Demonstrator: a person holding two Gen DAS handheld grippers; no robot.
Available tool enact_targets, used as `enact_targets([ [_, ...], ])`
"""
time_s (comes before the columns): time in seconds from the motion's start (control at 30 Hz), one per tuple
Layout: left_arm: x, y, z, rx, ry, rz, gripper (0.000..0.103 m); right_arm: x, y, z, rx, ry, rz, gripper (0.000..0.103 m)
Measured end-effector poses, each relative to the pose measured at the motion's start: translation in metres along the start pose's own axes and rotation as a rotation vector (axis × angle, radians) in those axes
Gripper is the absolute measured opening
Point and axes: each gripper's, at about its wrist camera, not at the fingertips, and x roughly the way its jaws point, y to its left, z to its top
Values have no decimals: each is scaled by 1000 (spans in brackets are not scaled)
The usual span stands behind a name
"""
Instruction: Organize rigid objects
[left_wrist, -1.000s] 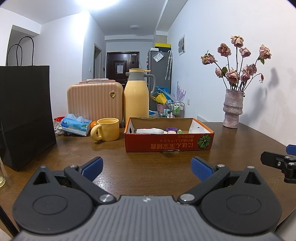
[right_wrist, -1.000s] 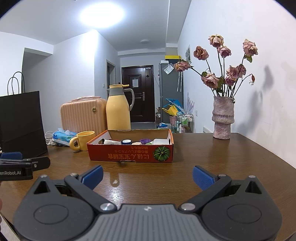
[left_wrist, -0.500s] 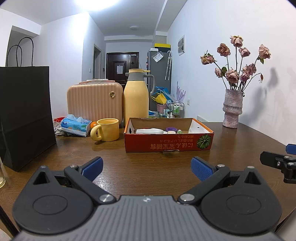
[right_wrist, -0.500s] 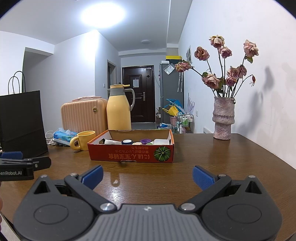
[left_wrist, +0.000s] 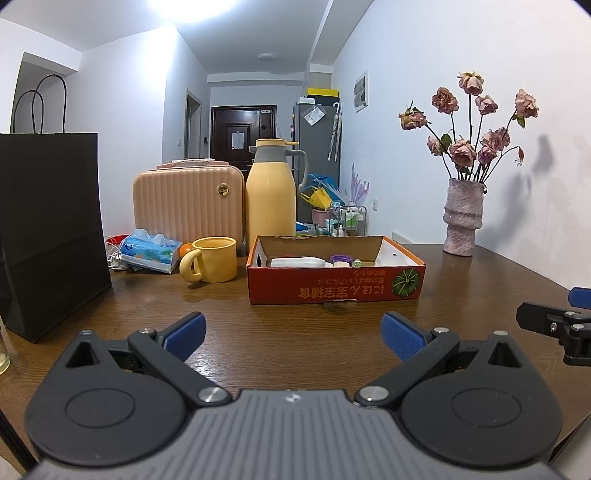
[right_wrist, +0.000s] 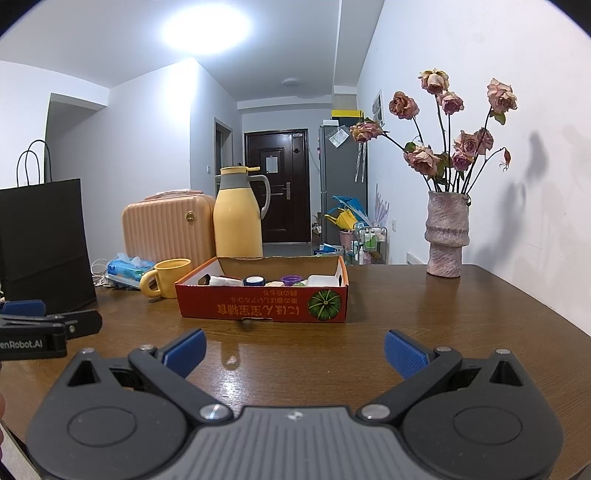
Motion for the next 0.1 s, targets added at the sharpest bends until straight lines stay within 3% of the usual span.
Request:
enact_targets([
  [0.1, 0, 0, 0, -1, 0, -1, 103, 0, 1, 0, -1, 2, 0, 103],
])
